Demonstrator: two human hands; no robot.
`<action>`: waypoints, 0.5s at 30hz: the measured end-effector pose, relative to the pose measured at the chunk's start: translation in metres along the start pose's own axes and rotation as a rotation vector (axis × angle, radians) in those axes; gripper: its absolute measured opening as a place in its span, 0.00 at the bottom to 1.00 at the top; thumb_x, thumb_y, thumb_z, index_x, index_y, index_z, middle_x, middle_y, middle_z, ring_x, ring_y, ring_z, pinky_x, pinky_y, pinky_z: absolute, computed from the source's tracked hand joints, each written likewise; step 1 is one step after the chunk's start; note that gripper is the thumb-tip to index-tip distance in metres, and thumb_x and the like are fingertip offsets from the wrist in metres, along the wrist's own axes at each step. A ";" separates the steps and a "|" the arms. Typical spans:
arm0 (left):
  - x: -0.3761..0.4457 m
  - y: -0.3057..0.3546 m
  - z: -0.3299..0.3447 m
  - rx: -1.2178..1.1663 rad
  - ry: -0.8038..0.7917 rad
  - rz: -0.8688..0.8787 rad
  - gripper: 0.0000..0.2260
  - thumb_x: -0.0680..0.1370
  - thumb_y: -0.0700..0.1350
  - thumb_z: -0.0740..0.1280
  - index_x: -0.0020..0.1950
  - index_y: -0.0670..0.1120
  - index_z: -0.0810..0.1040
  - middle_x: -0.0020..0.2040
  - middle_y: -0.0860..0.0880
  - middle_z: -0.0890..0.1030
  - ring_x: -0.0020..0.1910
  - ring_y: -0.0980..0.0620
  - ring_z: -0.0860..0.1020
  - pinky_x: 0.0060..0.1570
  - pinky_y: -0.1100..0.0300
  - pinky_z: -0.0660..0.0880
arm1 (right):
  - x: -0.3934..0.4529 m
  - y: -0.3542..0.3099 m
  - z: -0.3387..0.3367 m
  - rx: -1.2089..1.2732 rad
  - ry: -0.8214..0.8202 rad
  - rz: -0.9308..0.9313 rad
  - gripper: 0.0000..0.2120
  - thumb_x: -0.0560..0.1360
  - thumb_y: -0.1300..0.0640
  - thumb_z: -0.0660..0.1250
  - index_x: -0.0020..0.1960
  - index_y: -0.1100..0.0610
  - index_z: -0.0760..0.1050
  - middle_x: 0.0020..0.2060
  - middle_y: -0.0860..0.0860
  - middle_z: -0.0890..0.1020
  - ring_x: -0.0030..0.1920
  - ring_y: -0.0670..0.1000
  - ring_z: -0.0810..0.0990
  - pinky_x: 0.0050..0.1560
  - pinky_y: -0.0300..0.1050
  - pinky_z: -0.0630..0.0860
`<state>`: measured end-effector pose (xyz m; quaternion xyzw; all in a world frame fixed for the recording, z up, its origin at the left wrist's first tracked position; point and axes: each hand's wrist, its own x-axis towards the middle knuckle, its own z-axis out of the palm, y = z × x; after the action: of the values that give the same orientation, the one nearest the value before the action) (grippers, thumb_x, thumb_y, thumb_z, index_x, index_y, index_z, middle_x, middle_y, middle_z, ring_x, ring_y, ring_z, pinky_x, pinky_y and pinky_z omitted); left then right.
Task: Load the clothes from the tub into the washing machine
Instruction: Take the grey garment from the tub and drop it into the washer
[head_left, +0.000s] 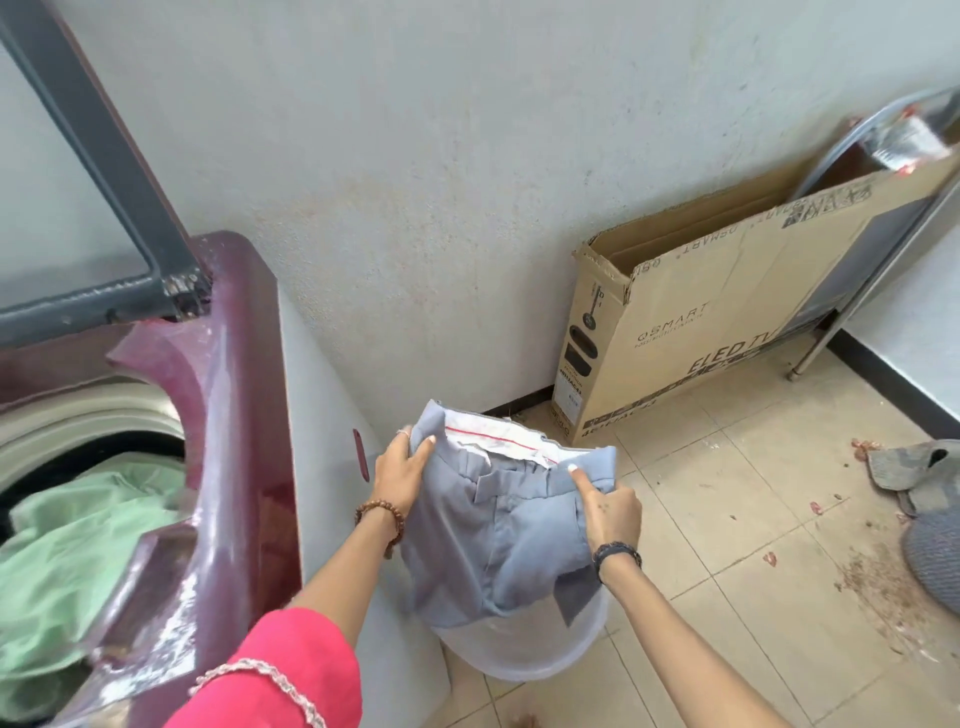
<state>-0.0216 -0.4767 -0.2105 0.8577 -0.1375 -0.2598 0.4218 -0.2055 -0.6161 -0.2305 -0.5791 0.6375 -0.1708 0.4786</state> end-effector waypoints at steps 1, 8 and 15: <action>-0.004 0.012 -0.009 0.036 0.015 0.022 0.13 0.79 0.48 0.62 0.54 0.38 0.74 0.49 0.47 0.77 0.53 0.47 0.74 0.50 0.56 0.68 | -0.004 -0.011 -0.007 -0.021 0.006 -0.039 0.22 0.72 0.46 0.69 0.26 0.56 0.66 0.31 0.57 0.76 0.36 0.58 0.74 0.37 0.46 0.70; -0.046 0.106 -0.052 0.357 0.228 0.268 0.11 0.80 0.50 0.59 0.58 0.49 0.75 0.56 0.43 0.81 0.56 0.39 0.76 0.48 0.53 0.71 | -0.030 -0.109 -0.050 -0.184 -0.078 -0.422 0.20 0.76 0.45 0.64 0.30 0.54 0.70 0.37 0.61 0.82 0.41 0.62 0.79 0.38 0.46 0.71; -0.094 0.197 -0.097 0.161 0.433 0.392 0.14 0.81 0.49 0.58 0.63 0.43 0.71 0.50 0.37 0.81 0.51 0.35 0.77 0.42 0.52 0.67 | -0.072 -0.200 -0.102 -0.339 -0.002 -0.796 0.21 0.78 0.44 0.58 0.40 0.61 0.76 0.40 0.58 0.82 0.45 0.60 0.79 0.44 0.49 0.73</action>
<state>-0.0484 -0.4902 0.0261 0.8811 -0.2274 0.0271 0.4138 -0.1821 -0.6396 0.0029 -0.8506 0.3828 -0.2344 0.2740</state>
